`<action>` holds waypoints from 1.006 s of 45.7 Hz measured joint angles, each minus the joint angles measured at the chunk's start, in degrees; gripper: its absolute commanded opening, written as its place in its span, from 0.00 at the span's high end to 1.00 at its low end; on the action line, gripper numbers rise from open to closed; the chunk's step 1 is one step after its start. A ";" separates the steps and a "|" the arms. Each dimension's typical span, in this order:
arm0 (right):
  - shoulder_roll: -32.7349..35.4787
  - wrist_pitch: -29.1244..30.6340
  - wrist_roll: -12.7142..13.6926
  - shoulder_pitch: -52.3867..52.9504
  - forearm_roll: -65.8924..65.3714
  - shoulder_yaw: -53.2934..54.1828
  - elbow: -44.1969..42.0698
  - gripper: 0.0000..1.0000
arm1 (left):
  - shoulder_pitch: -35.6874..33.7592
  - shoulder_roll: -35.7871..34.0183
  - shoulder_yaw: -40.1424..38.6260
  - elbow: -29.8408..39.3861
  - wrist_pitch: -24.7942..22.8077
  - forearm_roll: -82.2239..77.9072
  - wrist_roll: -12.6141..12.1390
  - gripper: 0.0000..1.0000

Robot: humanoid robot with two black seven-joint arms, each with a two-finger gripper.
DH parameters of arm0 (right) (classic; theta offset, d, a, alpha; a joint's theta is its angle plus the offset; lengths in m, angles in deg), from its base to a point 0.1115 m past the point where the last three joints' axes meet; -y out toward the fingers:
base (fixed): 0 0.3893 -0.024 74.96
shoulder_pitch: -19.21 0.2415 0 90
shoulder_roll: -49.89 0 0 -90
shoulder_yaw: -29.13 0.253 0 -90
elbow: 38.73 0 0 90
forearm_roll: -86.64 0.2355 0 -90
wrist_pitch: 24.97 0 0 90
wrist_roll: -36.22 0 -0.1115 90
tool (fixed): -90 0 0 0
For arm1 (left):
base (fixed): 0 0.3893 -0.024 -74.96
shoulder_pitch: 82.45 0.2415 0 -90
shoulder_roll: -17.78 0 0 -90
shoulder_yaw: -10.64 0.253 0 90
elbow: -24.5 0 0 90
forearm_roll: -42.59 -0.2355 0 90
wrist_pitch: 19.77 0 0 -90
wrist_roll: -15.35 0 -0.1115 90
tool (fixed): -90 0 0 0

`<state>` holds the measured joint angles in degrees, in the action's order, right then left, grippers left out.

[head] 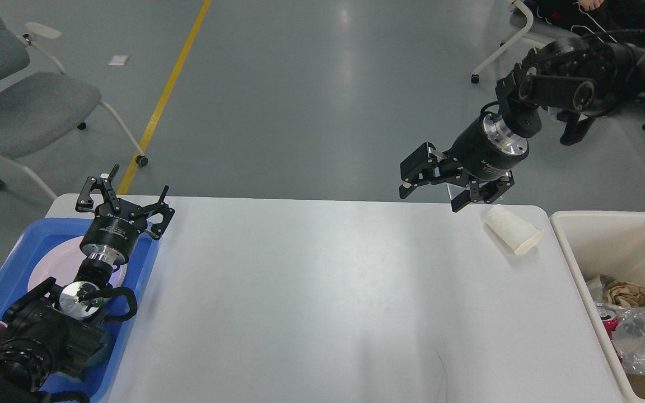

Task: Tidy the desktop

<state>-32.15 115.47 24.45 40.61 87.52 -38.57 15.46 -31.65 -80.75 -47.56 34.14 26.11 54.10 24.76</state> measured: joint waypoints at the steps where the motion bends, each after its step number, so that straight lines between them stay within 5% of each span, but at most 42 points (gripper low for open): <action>1: -0.44 0.19 0.13 0.79 -0.03 -0.34 0.00 0.00 | 0.00 0.00 0.00 0.00 0.00 0.00 0.00 0.04; 16: -5.93 1.25 0.40 8.01 0.42 -1.85 0.05 0.00 | 0.00 0.01 0.00 0.01 0.00 0.00 0.00 0.04; 46: -5.64 0.89 0.34 7.31 0.87 -0.98 -0.11 0.00 | 0.00 0.00 0.00 0.02 0.00 0.00 0.00 0.04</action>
<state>-37.79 116.36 24.79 47.93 88.40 -39.56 15.36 -31.65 -80.74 -47.56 34.15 26.11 54.10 24.76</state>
